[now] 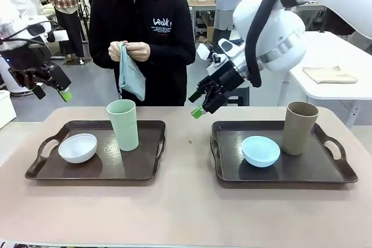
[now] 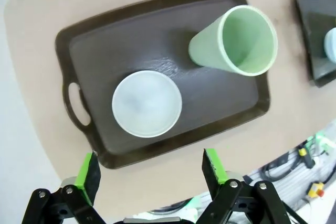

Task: Set up a tray with a mat and arrange the tableware.
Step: Pick up the Picnic Bowl and Reusable plastic cup from the Handle tray in front of the human's position and hold them in the air.

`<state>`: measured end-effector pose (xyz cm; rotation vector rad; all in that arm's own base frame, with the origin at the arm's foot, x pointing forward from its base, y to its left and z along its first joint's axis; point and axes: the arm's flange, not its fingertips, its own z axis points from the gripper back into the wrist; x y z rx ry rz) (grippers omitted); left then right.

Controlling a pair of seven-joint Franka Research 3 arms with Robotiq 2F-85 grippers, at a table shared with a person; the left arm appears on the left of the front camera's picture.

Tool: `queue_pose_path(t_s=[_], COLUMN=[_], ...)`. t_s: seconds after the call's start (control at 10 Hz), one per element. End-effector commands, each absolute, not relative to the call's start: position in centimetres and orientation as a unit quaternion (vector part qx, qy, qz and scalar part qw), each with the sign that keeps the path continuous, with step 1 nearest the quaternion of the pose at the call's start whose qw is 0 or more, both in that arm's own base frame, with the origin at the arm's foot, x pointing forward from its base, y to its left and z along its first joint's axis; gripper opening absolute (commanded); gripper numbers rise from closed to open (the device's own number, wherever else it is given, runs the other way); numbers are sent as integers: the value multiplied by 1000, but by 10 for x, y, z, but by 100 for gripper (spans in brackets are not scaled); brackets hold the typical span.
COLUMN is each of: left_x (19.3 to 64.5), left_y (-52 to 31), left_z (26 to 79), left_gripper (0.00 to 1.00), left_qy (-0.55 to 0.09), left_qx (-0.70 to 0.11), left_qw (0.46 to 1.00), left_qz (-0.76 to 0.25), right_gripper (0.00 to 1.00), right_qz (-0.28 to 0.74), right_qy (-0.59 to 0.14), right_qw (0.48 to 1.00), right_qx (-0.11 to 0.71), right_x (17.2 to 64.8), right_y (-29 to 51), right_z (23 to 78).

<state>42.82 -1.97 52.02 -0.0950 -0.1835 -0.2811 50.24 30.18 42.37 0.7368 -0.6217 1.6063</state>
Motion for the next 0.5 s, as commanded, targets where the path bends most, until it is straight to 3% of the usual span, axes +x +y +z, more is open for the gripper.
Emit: queue_pose_path(t_s=[0.0,0.2,0.4], left_x=[440,450,459], left_y=[-13,-1,12], left_z=[513,504,494], left_gripper=[100,100,100], left_qy=[-55,-39,-31], left_qx=[-18,-9,-9], left_qw=[990,993,995], left_qz=[-131,-111,-97], right_gripper=[100,100,100], right_qz=[715,714,703], right_qy=[-326,-349,-329], right_qw=[544,528,510], right_qx=[294,299,371], right_x=[509,509,515], right_y=[331,350,375], right_z=[399,382,362])
